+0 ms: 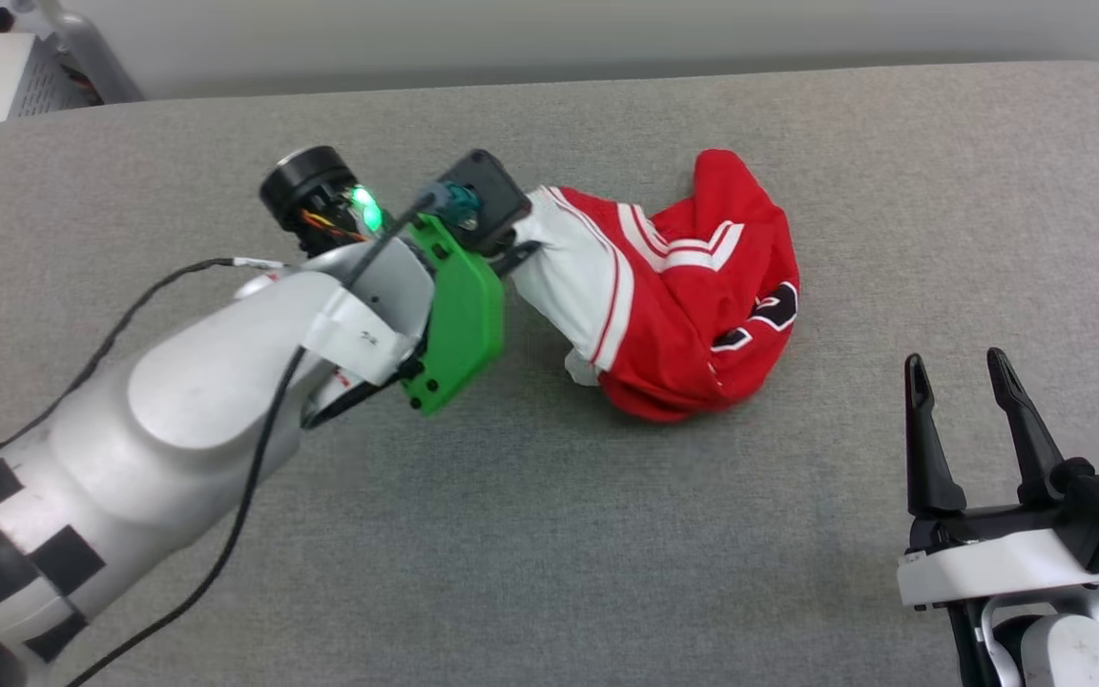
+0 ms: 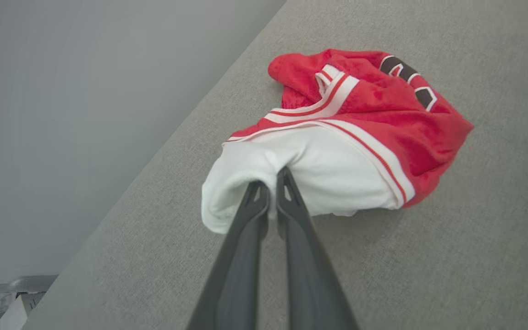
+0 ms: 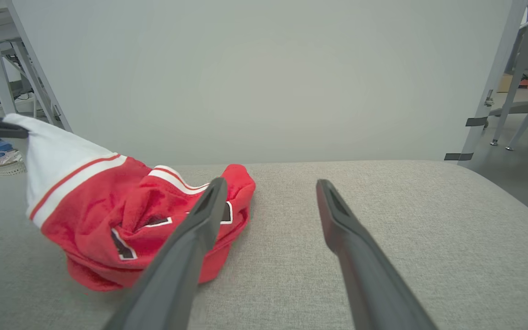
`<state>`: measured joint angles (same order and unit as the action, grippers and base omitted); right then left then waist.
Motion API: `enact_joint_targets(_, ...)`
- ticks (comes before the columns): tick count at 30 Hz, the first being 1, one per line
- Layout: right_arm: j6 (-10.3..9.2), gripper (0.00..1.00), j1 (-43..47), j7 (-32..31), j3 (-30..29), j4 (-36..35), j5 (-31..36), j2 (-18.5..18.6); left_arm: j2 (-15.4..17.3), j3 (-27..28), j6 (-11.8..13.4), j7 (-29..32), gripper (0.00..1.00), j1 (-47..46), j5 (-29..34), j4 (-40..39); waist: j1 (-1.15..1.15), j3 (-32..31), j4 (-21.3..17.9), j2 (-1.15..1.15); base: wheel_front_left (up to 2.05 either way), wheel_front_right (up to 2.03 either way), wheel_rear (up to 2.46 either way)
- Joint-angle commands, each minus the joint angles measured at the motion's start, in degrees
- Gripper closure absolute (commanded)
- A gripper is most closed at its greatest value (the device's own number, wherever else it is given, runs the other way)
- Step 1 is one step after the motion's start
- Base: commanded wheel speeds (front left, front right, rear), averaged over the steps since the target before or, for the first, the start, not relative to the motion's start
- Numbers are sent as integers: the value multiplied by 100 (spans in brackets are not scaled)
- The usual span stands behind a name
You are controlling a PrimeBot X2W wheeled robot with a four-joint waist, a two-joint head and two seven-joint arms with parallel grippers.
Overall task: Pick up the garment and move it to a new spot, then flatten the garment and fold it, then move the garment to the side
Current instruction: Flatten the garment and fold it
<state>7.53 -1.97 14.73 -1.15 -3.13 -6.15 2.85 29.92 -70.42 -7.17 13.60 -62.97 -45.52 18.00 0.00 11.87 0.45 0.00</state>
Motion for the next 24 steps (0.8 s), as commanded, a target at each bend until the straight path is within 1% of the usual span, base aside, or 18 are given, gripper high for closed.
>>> enact_joint_targets(1, -4, 0, 78, 27, -20, -17, 22, 3, 171, 79, 81, -106, 100, -55, -55, 21, 0, -107, 176, 0, 0, 0, 0)
enact_joint_targets(4, -4, 0, 94, 27, -62, -34, 29, 3, 488, 203, 230, -257, 100, 81, -107, 55, 0, -110, 261, 0, 0, 0, 0)
enact_joint_targets(9, -4, 0, 99, 27, -81, -48, 35, 3, 1068, 412, 551, -540, 100, 506, -295, 239, 0, -73, 365, 0, 0, 0, 0)
enact_joint_targets(13, -4, 0, 87, 27, -72, -53, 42, 3, 1407, 555, 789, -802, 100, 1082, -623, 461, 0, -25, 389, 0, 0, 0, 0)
enact_joint_targets(15, -4, 0, 82, 27, -76, -56, 47, 3, 1520, 625, 871, -932, 100, 1411, -843, 614, 0, -3, 395, 0, 0, 0, 0)
enact_joint_targets(17, -4, 0, 89, 27, -95, -51, 60, 3, 1603, 670, 956, -1045, 100, 1725, -1028, 801, 0, 16, 414, 0, 0, 0, 0)
enact_joint_targets(19, -4, 0, 99, 27, -110, -44, 79, 3, 1618, 698, 1009, -1098, 100, 2014, -1226, 979, 0, 23, 433, 0, 0, 0, 0)
enact_joint_targets(22, -4, 0, 100, 27, -116, -46, 102, 3, 1546, 703, 1039, -1133, 100, 2379, -1472, 1259, 0, 48, 448, 0, 0, 0, 0)
enact_joint_targets(24, -4, 0, 87, 27, -106, -46, 119, 3, 1431, 686, 1024, -1191, 100, 2579, -1580, 1461, 0, 61, 450, 0, 0, 0, 0)
